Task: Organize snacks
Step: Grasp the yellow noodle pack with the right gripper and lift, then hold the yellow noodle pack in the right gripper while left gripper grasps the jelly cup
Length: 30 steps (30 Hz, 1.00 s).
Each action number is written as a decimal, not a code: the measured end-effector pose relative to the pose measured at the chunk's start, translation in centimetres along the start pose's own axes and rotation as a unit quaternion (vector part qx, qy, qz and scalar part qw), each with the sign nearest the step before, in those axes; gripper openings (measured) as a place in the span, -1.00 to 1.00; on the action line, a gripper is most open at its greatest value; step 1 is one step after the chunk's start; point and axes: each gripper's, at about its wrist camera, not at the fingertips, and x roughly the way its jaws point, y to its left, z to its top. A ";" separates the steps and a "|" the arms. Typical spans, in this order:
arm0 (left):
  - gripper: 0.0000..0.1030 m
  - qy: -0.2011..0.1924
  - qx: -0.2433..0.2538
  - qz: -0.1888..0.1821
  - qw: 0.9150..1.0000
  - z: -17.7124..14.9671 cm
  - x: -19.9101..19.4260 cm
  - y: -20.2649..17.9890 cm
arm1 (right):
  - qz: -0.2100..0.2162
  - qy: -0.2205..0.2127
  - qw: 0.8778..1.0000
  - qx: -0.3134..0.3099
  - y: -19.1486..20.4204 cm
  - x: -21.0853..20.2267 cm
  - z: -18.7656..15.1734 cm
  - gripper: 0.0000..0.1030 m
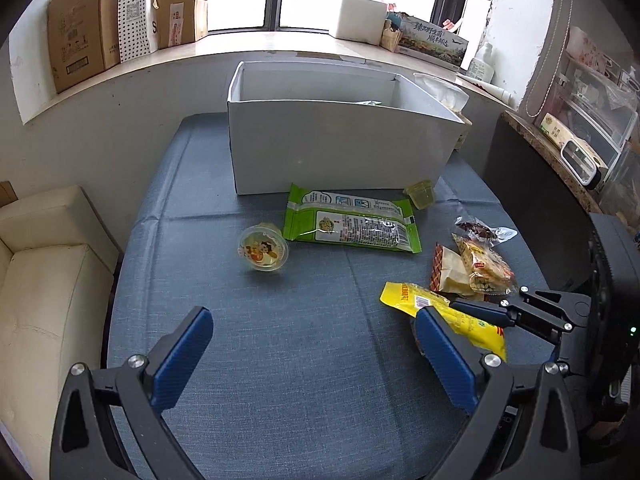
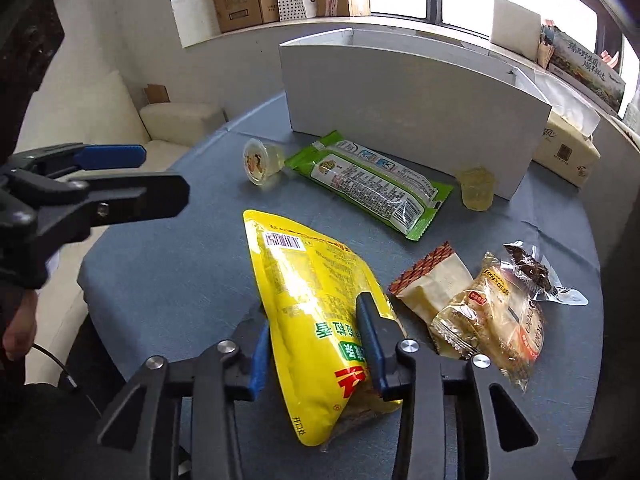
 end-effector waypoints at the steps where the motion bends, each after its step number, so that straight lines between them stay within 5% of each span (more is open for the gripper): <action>1: 1.00 0.000 0.000 0.000 1.000 0.0 0.0 0.1 | 0.000 -0.005 1.000 -0.001 0.2 -0.2 0.1 -0.33; 7: 1.00 0.001 -0.007 0.008 1.000 0.2 0.1 1.0 | 0.010 -0.032 0.999 0.010 0.6 -2.5 0.6 -0.55; 20: 1.00 0.007 0.012 0.017 1.000 0.2 1.9 0.8 | -0.026 -0.114 0.992 0.048 -0.1 -9.1 1.3 -0.56; 30: 1.00 0.025 0.027 0.014 0.999 2.3 7.0 1.2 | -0.046 -0.123 0.989 0.068 -1.3 -10.2 0.7 -0.56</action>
